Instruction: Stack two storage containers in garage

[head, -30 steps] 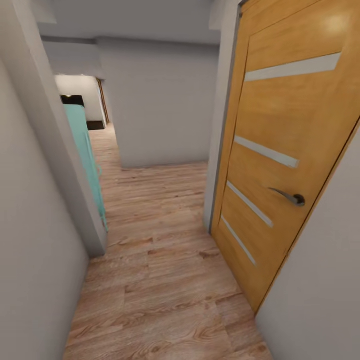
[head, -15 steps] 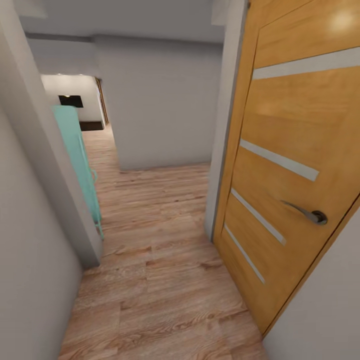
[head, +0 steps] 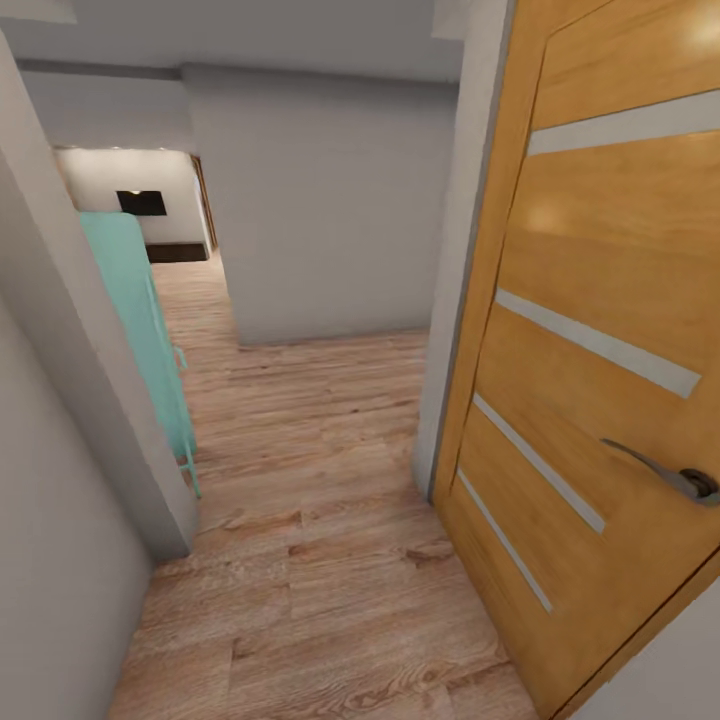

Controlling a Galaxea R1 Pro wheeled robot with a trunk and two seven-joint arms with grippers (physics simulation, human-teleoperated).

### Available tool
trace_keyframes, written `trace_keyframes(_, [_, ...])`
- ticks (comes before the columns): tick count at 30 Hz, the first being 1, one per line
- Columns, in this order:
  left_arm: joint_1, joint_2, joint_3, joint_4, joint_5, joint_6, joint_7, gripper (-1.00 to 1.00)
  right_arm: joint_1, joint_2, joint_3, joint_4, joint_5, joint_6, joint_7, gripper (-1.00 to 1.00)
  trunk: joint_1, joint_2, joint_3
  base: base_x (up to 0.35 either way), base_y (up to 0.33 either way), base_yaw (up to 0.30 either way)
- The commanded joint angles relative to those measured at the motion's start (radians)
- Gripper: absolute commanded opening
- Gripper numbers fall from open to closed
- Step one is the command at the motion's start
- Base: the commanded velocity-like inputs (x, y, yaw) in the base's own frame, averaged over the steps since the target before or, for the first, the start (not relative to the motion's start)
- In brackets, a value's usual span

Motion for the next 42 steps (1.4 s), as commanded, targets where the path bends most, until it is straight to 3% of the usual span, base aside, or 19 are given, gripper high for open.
trace_keyframes(1, [-0.001,0.000,-0.001,-0.001,0.006,0.001,0.003,1.00,-0.001,-0.002,-0.007,0.003,0.011,-0.004,-0.004,1.00,0.001,-0.001,-0.002,0.338,0.000,0.187])
trace_keyframes(15, [-0.001,0.000,-0.001,-0.001,0.006,0.001,0.003,1.00,-0.002,-0.004,-0.007,0.003,0.014,-0.004,-0.004,1.00,0.001,-0.001,-0.002,0.338,0.000,0.222])
trace_keyframes(42, [-0.001,0.000,-0.001,0.000,0.005,0.000,0.003,1.00,-0.002,-0.004,-0.007,0.003,0.012,-0.004,-0.004,1.00,0.001,-0.001,-0.002,0.338,0.000,0.010])
